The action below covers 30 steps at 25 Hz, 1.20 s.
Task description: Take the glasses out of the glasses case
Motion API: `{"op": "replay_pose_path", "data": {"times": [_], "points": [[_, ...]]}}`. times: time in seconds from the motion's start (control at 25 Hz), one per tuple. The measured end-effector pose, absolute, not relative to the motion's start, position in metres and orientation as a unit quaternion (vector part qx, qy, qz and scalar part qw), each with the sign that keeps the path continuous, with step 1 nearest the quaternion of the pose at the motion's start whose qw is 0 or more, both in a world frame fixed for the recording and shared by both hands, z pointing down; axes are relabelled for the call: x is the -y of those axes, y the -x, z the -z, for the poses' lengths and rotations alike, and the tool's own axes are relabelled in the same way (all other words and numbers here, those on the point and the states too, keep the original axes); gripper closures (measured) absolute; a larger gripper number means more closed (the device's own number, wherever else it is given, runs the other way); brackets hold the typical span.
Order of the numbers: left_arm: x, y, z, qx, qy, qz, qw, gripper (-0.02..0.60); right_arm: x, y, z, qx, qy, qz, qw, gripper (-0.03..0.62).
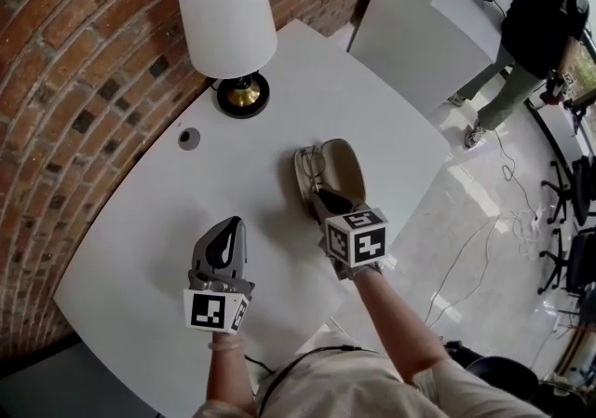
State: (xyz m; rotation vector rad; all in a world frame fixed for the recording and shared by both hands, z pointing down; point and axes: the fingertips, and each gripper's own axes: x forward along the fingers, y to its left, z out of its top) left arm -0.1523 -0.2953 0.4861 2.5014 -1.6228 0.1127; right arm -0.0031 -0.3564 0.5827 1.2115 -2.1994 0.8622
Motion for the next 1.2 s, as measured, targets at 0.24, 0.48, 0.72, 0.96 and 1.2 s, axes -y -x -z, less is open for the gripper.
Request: {"op": "replay_pose_path", "data": {"times": [0.24, 0.48, 0.72, 0.96, 1.2], "points": [[0.291, 0.158, -0.485, 0.544, -0.834, -0.035, 0.078, 0.577, 0.356, -0.003, -0.579, 0.803, -0.455, -0.32, 0.215, 0.565], [0.286, 0.154, -0.478, 0.542, -0.837, -0.036, 0.071, 0.577, 0.354, -0.01, -0.565, 0.809, -0.464, -0.315, 0.178, 0.565], [0.281, 0.149, -0.47, 0.54, -0.839, -0.037, 0.061, 0.577, 0.349, -0.016, -0.551, 0.817, -0.464, -0.308, 0.152, 0.565], [0.27, 0.144, -0.459, 0.545, -0.836, -0.037, 0.053, 0.577, 0.341, -0.022, -0.531, 0.827, -0.459, -0.298, 0.129, 0.565], [0.258, 0.146, -0.451, 0.557, -0.828, -0.036, 0.053, 0.577, 0.331, -0.026, -0.51, 0.839, -0.451, -0.287, 0.105, 0.565]]}}
